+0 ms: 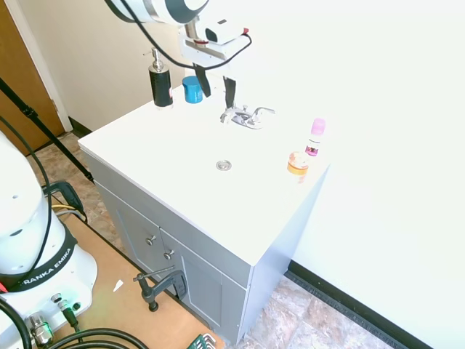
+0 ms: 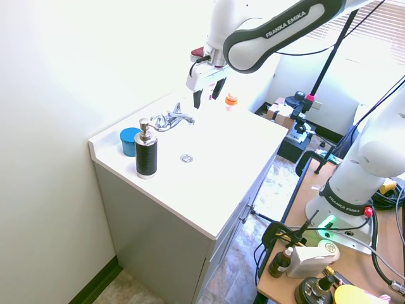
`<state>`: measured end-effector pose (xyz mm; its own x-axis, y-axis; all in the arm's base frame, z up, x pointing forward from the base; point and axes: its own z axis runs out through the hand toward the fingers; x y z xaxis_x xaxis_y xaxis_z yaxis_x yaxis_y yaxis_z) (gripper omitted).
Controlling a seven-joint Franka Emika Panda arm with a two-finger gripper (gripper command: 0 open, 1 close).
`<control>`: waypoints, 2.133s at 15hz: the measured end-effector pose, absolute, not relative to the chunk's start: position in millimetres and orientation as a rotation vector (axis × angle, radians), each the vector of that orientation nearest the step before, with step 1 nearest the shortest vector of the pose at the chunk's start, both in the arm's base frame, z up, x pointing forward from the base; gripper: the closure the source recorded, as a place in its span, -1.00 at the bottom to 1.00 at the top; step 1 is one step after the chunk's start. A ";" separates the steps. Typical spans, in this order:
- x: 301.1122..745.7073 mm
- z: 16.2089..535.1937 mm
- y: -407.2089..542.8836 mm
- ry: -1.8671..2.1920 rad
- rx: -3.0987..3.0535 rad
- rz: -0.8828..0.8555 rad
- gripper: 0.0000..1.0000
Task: Turn on the cold water
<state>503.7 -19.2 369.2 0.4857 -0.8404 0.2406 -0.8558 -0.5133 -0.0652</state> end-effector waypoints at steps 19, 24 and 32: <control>627.0 312.4 -94.2 -1.644 2.427 0.486 -1.00; 624.0 306.5 -99.5 -1.629 2.442 0.448 -1.00; 590.2 302.9 -89.9 -1.626 2.461 0.403 -1.00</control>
